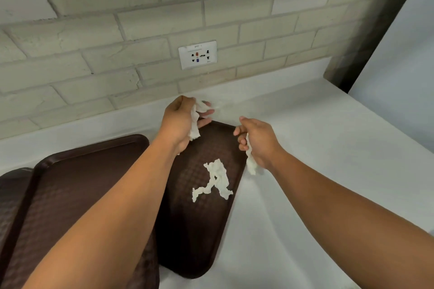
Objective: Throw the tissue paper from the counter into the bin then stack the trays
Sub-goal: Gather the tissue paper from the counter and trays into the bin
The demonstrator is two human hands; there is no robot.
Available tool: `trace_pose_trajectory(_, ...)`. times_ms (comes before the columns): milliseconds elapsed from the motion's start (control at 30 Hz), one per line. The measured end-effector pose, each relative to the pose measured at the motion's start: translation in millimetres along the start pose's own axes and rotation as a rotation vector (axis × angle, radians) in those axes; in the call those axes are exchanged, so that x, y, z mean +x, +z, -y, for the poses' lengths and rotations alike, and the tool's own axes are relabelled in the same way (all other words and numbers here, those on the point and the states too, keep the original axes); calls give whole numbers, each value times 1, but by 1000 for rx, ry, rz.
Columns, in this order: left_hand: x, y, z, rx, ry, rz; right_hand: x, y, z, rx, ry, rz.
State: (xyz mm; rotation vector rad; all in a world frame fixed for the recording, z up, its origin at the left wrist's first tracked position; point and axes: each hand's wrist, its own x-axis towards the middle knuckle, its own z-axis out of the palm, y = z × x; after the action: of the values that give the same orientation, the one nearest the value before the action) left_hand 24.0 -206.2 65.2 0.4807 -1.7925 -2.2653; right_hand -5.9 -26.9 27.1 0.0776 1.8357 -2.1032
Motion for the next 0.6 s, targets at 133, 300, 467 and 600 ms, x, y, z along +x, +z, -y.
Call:
trace_pose_trajectory(133,-18,49,7,123,9,85,-24,-49,17,18,-72,-94)
trace_pose_trajectory(300,-54,138,27,216,-15,285,-67,-135,38,109,-90,-236)
trace_pose_trajectory(467,-105,238,59,299,-19,456,-130,-252,37,207,57,-186)
trace_pose_trajectory(600,-151,310,93,440,-17,704,-190,-348,18,30,136,-297)
